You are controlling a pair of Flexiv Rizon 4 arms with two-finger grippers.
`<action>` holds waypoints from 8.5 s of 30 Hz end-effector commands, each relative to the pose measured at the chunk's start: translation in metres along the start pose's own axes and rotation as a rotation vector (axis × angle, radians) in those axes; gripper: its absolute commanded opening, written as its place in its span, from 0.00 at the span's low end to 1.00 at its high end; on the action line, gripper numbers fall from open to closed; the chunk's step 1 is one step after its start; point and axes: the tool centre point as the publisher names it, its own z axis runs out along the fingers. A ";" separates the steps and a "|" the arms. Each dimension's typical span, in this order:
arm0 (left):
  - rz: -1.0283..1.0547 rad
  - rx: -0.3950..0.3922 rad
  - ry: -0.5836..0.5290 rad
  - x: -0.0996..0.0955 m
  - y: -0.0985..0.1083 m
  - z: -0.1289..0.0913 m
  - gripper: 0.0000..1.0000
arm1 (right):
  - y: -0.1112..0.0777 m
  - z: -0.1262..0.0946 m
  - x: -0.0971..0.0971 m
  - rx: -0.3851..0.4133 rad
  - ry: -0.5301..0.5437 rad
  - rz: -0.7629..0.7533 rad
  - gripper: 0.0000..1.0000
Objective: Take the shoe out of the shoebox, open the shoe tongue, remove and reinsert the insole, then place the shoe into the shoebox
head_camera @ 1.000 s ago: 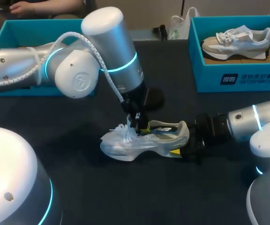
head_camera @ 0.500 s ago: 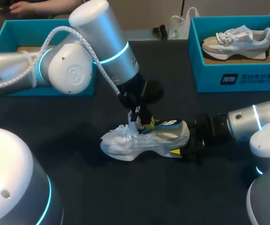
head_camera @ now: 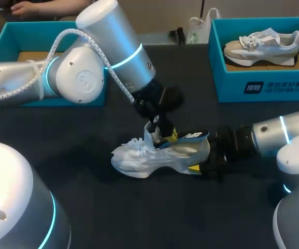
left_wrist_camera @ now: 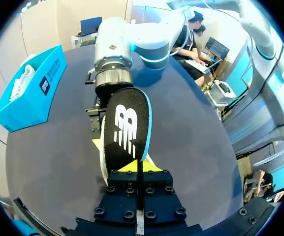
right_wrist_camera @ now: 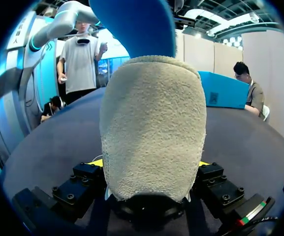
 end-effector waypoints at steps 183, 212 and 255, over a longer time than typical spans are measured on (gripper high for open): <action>0.128 0.014 -0.262 0.001 -0.143 -0.080 0.00 | -0.005 0.004 -0.003 0.002 -0.002 0.000 0.00; -0.134 0.612 0.007 0.028 -0.178 -0.174 0.00 | -0.005 0.004 -0.003 0.002 -0.002 0.000 0.00; -0.399 0.950 0.116 0.047 -0.183 -0.212 0.00 | -0.005 0.004 -0.003 0.002 -0.002 0.000 0.00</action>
